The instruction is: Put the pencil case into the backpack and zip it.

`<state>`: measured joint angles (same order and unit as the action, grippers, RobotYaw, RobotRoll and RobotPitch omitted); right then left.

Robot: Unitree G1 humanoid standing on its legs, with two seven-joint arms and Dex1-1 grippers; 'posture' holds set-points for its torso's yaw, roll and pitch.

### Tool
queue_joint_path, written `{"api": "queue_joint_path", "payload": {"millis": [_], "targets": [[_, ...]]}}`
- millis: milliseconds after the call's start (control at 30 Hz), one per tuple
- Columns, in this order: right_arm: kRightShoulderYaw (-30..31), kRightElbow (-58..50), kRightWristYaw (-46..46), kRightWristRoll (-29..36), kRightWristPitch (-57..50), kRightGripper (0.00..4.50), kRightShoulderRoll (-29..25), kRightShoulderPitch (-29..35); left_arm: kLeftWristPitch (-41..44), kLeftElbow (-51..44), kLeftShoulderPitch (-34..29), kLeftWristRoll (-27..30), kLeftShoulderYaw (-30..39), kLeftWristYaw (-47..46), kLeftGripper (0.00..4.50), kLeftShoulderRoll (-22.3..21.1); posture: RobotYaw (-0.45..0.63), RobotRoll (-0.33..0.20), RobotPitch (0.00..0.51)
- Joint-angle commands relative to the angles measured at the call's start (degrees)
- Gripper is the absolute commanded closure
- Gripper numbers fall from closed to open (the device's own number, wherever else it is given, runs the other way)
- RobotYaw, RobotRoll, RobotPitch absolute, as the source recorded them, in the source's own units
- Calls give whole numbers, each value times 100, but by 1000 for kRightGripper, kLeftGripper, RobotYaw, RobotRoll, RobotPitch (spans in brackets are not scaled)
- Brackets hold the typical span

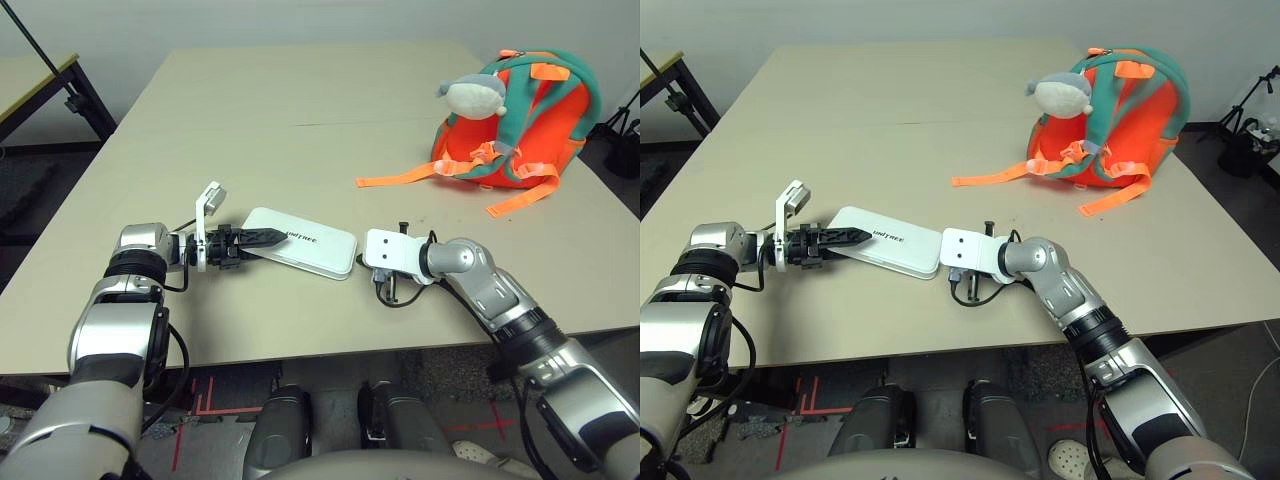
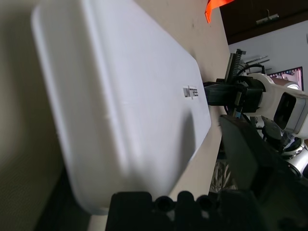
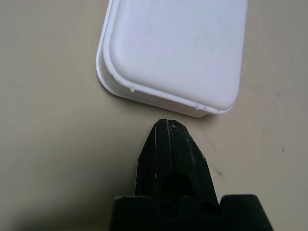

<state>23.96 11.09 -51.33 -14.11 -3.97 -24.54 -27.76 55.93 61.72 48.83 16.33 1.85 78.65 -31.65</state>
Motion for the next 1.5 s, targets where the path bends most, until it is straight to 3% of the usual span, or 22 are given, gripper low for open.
{"api": "queue_joint_path", "payload": {"millis": [33, 167, 233, 500, 767, 900, 1100, 1200, 1500], "targets": [[-32, -46, -41, 56, -8, 4500, -111, 123, -29, 89, 86, 66, 155, -52, 1450, -51, 126, 0, 48], [-38, -93, -38, 101, -42, 4500, -169, 183, 58, 53, 131, 168, 300, -64, 2881, -92, 127, 0, 48], [-46, -120, -28, 120, -58, 4500, -192, 220, 66, 36, 143, 228, 363, -92, 3142, -107, 127, 0, 47], [-512, -159, 137, 401, -228, 4500, -433, 316, -266, -188, 305, 523, 872, -466, 3168, -17, 131, 0, 47], [-2110, 140, 1092, 1167, -764, 4500, -490, 143, -964, -573, 587, 933, 1588, -1044, 3172, 198, 130, 0, 47], [-3249, 193, 2241, 1636, -1328, 3594, -273, -108, -1371, -1058, 641, 1155, 1917, -1555, 3172, 371, 117, 0, 46], [-4038, -676, 2894, 2346, -2213, 1315, 87, 32, -1919, -1942, 479, 1404, 2179, -2165, 3173, 717, 122, 0, 48], [-4392, -1091, 3369, 2558, -2592, 62, 206, 89, -2161, -2442, 213, 1266, 1960, -2307, 3176, 804, 119, 0, 50], [-4694, -351, 3875, 2804, -2352, 0, 267, -243, -1892, -3398, -286, 1574, 1815, -2630, 3188, 1035, 130, 0, 55]]}}
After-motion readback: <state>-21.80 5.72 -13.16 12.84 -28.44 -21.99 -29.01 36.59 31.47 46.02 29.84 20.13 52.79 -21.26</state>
